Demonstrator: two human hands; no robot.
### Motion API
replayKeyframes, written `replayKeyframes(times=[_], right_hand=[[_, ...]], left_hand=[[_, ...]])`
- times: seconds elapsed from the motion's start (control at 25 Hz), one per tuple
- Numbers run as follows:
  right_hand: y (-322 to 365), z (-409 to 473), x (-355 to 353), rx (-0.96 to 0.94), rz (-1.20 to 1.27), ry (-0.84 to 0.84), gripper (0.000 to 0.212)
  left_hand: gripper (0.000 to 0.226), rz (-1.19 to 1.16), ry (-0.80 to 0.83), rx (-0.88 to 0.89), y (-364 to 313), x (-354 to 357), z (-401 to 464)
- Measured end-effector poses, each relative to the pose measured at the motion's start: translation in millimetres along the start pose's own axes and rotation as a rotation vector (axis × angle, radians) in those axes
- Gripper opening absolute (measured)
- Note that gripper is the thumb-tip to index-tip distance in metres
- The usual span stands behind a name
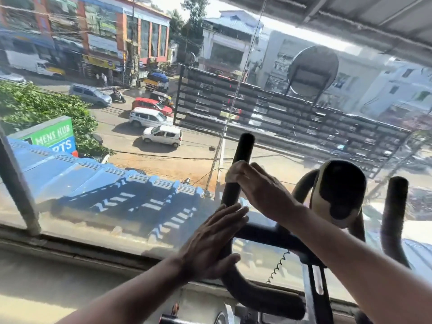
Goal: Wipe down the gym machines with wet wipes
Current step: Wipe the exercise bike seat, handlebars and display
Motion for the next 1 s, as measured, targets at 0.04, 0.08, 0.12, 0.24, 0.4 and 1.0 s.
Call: replayKeyframes(times=[0.04, 0.08, 0.12, 0.24, 0.4, 1.0], right_hand=[[-2.8, 3.5, -1.9, -0.005, -0.008, -0.020, 0.025], [-12.6, 13.1, -5.9, 0.027, -0.038, -0.051, 0.022], [-25.7, 24.9, -10.2, 0.093, -0.069, -0.089, 0.021], [-58.2, 53.9, -19.6, 0.274, -0.040, -0.169, 0.025], [-72.5, 56.2, -17.5, 0.533, 0.103, -0.266, 0.026], [-58.0, 39.9, 50.4, 1.371, 1.503, -0.298, 0.041]], left_hand=[[0.070, -0.041, -0.050, 0.001, 2.2, 1.1, -2.0], [0.069, -0.078, -0.089, 0.001, 2.0, 2.1, -1.3], [0.068, -0.111, -0.114, 0.006, 1.8, 3.6, -1.6], [0.069, -0.148, -0.129, 0.038, -0.4, 8.6, -9.4], [0.065, -0.159, -0.127, 0.017, 2.1, 8.8, -13.7], [0.074, -0.113, 0.300, 0.041, 7.6, -21.5, -22.3]])
Point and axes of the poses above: each hand's wrist, its own z-axis towards the middle knuckle, its own x-axis out of the palm, y = z × x, the point moved 5 cm from there along z, towards the middle knuckle, and after that the axes turned 13 degrees about -z, right-handed, at the moved point
